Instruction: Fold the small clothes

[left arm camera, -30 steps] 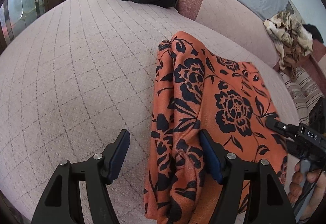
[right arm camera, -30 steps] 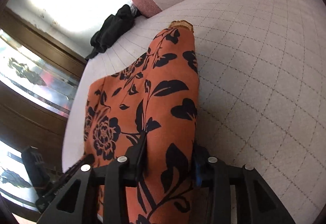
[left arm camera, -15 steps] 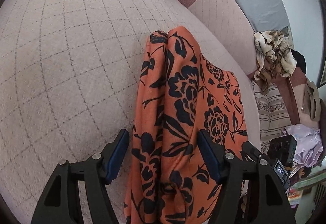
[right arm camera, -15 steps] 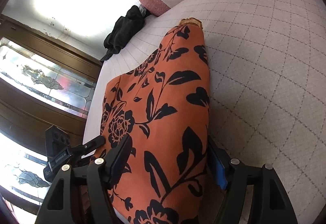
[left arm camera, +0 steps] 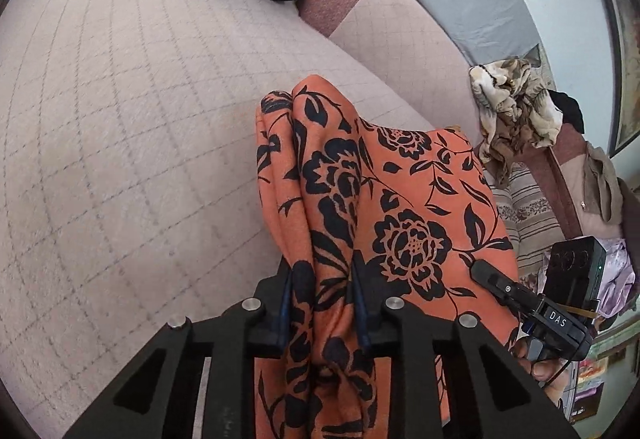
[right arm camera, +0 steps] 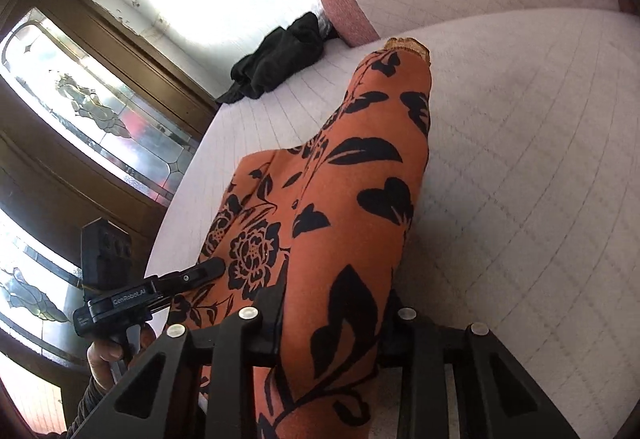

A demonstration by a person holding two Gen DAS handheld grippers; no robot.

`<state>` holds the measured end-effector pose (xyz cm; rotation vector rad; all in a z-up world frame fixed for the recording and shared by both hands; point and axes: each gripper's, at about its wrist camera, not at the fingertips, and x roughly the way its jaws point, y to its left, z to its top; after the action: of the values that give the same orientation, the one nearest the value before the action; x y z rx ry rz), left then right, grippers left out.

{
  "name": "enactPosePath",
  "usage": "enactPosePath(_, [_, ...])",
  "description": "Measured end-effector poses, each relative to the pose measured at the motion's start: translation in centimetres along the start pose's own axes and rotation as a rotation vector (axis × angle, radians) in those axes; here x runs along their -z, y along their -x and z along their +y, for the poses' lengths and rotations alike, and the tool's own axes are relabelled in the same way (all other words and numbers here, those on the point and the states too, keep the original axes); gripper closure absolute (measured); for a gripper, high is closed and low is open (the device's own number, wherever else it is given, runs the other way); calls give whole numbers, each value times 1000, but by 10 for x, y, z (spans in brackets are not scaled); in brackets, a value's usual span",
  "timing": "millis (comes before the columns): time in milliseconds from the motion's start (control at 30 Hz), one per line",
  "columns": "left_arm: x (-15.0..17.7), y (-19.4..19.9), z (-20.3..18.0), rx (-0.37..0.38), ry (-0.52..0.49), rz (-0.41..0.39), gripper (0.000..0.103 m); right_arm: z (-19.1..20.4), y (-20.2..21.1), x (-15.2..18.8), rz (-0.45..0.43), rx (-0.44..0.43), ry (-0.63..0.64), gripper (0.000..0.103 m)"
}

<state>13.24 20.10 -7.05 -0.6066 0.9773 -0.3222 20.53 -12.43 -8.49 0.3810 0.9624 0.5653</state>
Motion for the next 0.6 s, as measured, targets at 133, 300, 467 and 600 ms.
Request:
enactPosePath(133, [-10, -22, -37, 26, -62, -24, 76, -25, 32, -20, -64, 9, 6, 71])
enactPosePath(300, [-1, -90, -52, -57, -107, 60, 75, -94, 31, -25, -63, 30, -102, 69])
enactPosePath(467, [10, -88, -52, -144, -145, 27, 55, -136, 28, 3, -78, 134, -215, 43])
enactPosePath(600, [13, -46, -56, -171, -188, -59, 56, -121, 62, 4, -205, 180, -186, 43])
